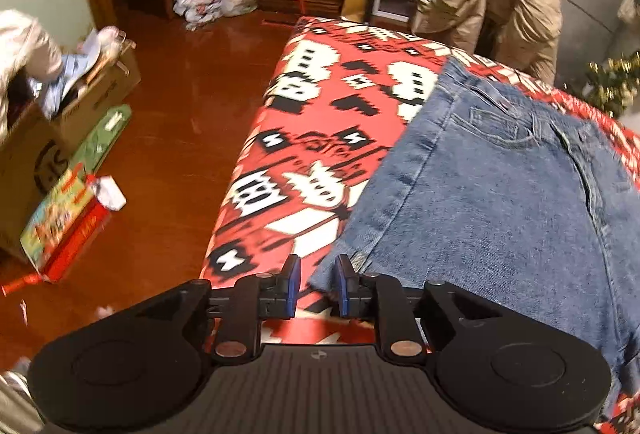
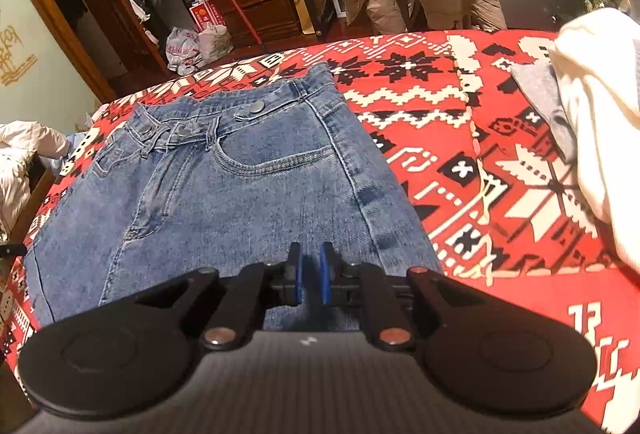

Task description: Fold clothes

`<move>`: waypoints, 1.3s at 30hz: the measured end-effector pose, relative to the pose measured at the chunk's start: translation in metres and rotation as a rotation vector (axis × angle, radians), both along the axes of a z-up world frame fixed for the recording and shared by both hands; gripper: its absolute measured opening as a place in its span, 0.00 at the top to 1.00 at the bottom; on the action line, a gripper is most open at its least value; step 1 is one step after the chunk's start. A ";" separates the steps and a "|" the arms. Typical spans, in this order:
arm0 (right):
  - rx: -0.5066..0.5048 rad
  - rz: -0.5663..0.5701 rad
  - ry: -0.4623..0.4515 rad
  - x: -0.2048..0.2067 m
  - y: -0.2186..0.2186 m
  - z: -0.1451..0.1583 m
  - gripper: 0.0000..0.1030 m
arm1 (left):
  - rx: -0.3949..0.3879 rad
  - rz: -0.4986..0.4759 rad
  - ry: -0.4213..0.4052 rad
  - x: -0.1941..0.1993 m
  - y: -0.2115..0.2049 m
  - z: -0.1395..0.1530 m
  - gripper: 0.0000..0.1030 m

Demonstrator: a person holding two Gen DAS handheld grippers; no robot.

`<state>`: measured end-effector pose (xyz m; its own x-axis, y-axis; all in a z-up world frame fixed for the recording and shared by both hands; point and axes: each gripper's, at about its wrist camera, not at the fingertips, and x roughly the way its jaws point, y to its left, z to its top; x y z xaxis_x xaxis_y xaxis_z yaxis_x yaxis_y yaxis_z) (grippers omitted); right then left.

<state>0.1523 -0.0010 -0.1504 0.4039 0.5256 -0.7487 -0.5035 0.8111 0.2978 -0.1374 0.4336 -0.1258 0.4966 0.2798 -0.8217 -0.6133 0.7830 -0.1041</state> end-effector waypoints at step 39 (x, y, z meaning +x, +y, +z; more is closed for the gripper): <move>0.035 0.047 -0.059 0.054 0.062 0.008 0.88 | -0.069 -0.038 -0.097 0.239 0.034 -0.008 0.97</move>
<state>0.2067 0.0606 -0.1424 0.4210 0.5702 -0.7055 -0.5584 0.7758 0.2938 0.1019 0.4675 -0.1338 0.5841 0.2040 -0.7856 -0.5677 0.7944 -0.2157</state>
